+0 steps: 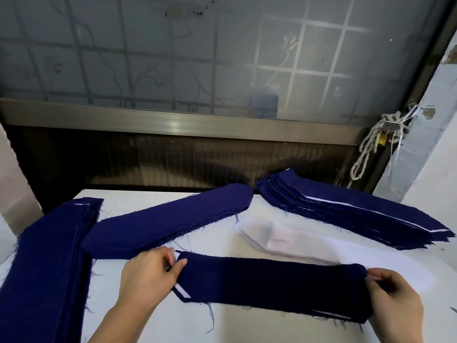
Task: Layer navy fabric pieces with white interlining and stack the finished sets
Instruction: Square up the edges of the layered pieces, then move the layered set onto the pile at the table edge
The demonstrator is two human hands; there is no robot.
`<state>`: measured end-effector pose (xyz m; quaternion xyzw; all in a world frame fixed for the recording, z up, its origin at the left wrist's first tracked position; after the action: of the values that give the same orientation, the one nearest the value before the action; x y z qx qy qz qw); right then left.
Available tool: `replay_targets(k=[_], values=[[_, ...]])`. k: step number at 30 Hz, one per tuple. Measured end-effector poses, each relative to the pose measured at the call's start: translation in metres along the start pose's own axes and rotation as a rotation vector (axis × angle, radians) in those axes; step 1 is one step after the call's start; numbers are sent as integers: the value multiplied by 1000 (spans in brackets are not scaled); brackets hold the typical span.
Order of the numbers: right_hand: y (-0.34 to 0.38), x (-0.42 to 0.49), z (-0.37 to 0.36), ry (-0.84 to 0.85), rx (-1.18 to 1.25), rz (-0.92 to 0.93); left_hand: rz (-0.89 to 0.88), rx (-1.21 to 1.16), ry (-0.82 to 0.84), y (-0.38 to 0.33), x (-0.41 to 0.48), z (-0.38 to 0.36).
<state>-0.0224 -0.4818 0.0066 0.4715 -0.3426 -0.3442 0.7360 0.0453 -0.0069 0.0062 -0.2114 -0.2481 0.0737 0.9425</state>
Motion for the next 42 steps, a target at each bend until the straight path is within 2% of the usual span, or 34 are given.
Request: replay_targets(k=[9,15,21,31,35,38,42], values=[[-2,4,-2,-12,2,10,-68,-88,-33,-14,-3,7],[-2,5,1,-19,2,54,37,-367,-101,-8,-1,16],[0,0,-2,23,17,36,106,-484,-112,2,3,12],[6,-5,0,51,-93,80,86,-320,-59,5,3,9],[8,-4,8,-25,-147,83,32,-221,-106,-1,0,16],[12,-6,13,-72,-283,93,-2,-106,-162,-3,-3,18],[10,-6,4,7,-516,111,-16,137,-63,-1,-3,6]])
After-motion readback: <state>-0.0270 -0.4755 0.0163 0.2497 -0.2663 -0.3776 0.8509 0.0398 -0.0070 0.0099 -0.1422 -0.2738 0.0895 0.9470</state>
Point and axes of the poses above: each hand's wrist, its own x-axis towards the middle knuckle, its own z-axis out of the back of the hand, y = z × x, the point moved 6 cm from there along x, towards the middle knuckle, and after that the axes turned 6 degrees about -y, right-handed, at the moved point
